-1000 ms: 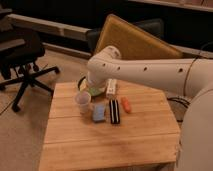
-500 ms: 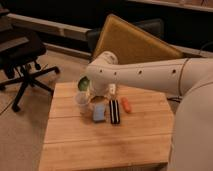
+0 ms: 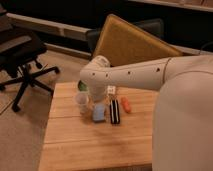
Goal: Place the white sponge in the ceramic cup
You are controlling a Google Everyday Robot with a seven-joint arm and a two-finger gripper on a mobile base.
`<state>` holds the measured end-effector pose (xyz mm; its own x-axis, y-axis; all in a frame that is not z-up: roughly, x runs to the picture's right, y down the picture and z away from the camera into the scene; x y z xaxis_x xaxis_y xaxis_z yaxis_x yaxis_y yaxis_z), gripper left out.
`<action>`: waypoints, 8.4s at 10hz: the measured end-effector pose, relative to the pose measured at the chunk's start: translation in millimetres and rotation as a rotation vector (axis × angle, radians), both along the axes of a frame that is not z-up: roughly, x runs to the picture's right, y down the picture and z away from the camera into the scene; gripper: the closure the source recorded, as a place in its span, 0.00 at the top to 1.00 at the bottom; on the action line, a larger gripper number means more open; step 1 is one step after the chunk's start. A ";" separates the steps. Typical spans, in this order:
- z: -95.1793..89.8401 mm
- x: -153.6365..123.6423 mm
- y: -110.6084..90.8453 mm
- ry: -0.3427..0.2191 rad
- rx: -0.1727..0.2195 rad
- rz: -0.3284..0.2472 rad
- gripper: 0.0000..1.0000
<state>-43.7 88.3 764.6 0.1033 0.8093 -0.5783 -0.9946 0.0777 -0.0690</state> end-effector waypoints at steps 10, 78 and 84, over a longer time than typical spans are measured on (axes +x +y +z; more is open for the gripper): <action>33.3 0.5 36.3 -0.007 -0.151 0.014 0.65; 53.2 -100.5 -26.8 -0.161 -0.073 -0.316 0.26; 55.1 -101.0 -26.2 -0.165 -0.070 -0.313 0.31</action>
